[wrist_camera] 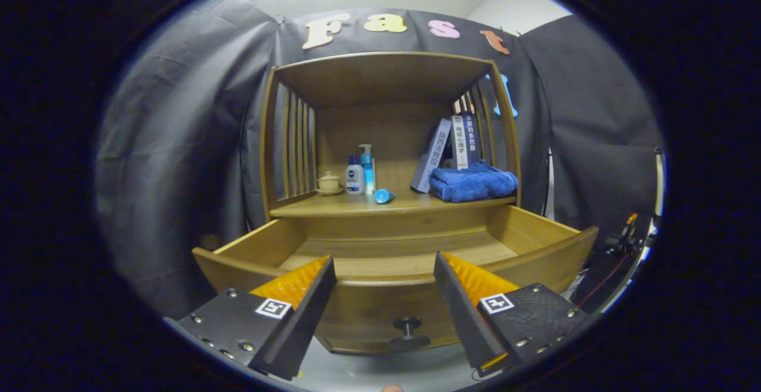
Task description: Pull open the drawer, take out the items inside it, and place them on the countertop above the cabinet.
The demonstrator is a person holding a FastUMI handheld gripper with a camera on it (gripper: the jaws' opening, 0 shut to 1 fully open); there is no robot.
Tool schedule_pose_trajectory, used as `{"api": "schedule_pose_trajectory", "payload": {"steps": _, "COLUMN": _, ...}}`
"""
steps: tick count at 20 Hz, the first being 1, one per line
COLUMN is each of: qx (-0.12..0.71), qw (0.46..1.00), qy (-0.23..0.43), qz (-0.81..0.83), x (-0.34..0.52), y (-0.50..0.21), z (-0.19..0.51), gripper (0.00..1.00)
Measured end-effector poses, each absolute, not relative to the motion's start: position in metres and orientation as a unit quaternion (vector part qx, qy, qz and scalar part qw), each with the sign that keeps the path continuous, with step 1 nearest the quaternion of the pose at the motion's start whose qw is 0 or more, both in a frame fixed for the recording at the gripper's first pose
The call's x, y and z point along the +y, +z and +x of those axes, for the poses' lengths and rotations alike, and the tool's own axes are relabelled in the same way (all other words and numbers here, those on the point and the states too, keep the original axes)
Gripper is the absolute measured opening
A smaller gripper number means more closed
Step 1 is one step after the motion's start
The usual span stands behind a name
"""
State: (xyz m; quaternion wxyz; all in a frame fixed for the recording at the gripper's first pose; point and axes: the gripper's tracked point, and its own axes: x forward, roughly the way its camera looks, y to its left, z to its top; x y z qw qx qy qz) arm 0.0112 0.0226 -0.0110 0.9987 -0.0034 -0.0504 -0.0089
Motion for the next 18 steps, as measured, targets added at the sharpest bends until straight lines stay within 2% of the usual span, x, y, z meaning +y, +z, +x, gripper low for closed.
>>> {"api": "schedule_pose_trajectory", "payload": {"steps": 3, "qx": -0.021, "qw": 1.0, "qy": 0.001, "qz": 0.008, "x": 0.028, "y": -0.04, "z": 0.007, "gripper": 0.99}}
{"api": "schedule_pose_trajectory", "payload": {"steps": 6, "qx": -0.001, "qw": 1.0, "qy": -0.022, "qz": 0.014, "x": 0.012, "y": -0.056, "z": 0.012, "gripper": 0.99}}
{"api": "schedule_pose_trajectory", "payload": {"steps": 12, "qx": -0.033, "qw": 0.999, "qy": -0.005, "qz": 0.029, "x": 0.012, "y": -0.052, "z": 0.045, "gripper": 0.99}}
{"api": "schedule_pose_trajectory", "payload": {"steps": 18, "qx": -0.039, "qw": 0.999, "qy": -0.022, "qz": 0.006, "x": 0.022, "y": -0.037, "z": 0.101, "gripper": 0.99}}
